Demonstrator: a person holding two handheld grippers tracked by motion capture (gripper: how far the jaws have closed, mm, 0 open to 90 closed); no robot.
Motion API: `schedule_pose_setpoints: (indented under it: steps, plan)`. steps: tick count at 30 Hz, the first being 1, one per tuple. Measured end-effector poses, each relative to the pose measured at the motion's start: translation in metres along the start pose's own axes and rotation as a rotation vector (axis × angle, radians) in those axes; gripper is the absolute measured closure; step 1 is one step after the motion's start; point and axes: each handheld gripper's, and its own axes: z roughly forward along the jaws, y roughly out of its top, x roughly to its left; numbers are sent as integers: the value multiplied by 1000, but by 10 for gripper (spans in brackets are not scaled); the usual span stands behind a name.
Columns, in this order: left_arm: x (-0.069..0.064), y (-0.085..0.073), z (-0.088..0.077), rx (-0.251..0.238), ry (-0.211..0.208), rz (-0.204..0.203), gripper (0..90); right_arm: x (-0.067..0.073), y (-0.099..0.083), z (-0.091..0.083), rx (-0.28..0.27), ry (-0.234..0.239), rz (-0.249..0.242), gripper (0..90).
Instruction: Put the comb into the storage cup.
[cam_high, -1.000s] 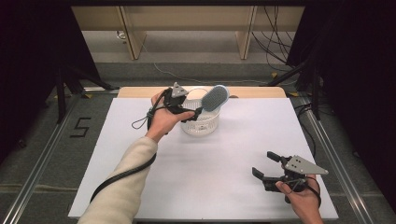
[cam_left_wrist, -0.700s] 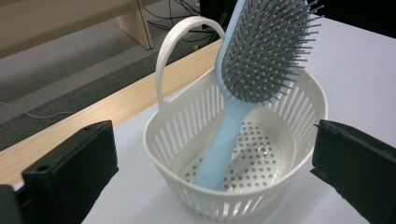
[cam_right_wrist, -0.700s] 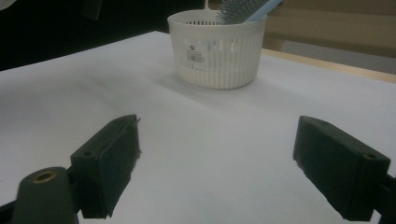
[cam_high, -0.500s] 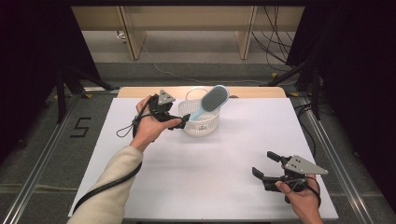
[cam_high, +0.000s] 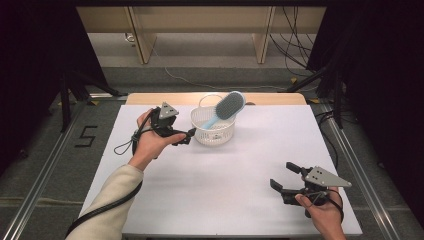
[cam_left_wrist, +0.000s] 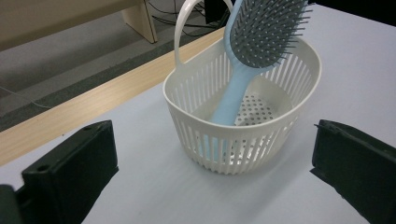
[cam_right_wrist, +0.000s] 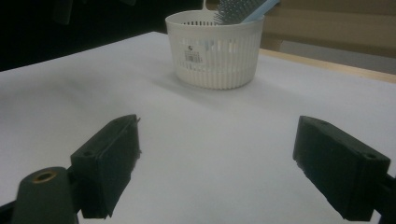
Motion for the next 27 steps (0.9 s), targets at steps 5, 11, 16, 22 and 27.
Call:
schedule_pose_setpoints:
  steps: [5,11,16,22,27]
  plan:
    - [0,-4,-4,4,-1,5,0,0,0,0,-2,-1,0,154]
    - [-2,-10,-11,-7,11,23,0,0,0,0,-2,-3,0,154]
    - [-4,-16,-15,4,2,22,0,0,0,-1,-3,-3,1,154]
    - [-7,-25,-21,-10,14,34,4,0,0,0,-2,-4,2,154]
    - [-9,-32,-24,0,9,39,3,0,0,0,-3,-4,3,154]
